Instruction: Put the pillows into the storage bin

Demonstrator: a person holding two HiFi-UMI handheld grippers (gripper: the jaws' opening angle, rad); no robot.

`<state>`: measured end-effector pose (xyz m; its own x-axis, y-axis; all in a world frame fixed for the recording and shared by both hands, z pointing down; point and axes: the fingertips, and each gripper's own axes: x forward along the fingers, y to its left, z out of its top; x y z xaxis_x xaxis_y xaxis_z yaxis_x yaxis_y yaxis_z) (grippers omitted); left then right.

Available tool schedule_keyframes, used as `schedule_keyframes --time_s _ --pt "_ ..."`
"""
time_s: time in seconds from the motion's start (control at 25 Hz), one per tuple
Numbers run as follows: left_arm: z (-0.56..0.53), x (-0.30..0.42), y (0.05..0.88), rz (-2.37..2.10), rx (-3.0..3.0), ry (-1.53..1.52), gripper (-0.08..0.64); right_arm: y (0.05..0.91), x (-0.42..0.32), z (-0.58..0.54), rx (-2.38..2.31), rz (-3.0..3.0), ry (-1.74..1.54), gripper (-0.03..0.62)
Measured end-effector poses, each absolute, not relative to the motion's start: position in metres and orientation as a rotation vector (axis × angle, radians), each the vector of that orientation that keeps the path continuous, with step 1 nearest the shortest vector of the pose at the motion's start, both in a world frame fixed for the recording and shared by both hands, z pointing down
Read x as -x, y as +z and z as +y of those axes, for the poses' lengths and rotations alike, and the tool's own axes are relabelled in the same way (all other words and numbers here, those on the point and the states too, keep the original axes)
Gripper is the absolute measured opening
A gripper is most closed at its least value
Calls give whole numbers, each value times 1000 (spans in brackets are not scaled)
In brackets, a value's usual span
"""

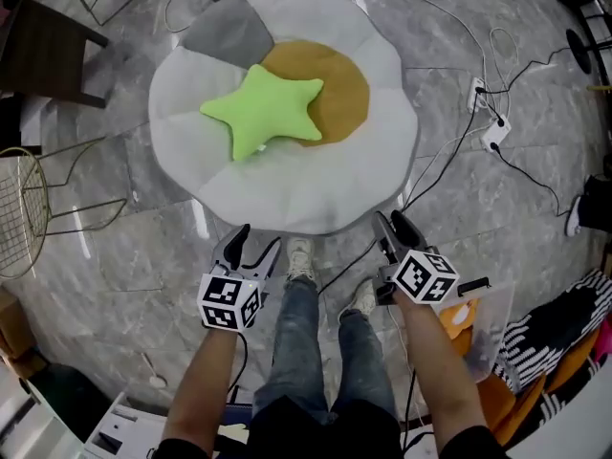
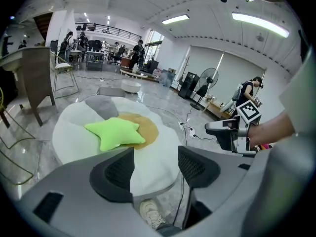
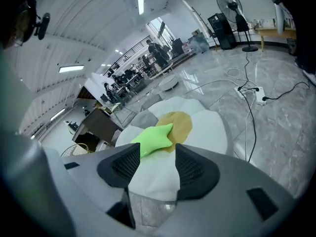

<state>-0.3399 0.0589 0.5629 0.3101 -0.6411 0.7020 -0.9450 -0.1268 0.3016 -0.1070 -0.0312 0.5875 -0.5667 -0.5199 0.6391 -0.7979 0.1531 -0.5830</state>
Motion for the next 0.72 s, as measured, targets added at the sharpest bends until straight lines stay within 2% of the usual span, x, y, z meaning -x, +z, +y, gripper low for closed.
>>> schedule_keyframes --time_s 0.4,0.72 --pt "25 401 600 -1408 -1782 608 295 611 178 -47 -1118 -2142 1275 241" --pt "-20 440 641 -1445 -1694 674 311 609 206 -79 -1055 -2198 1121 241"
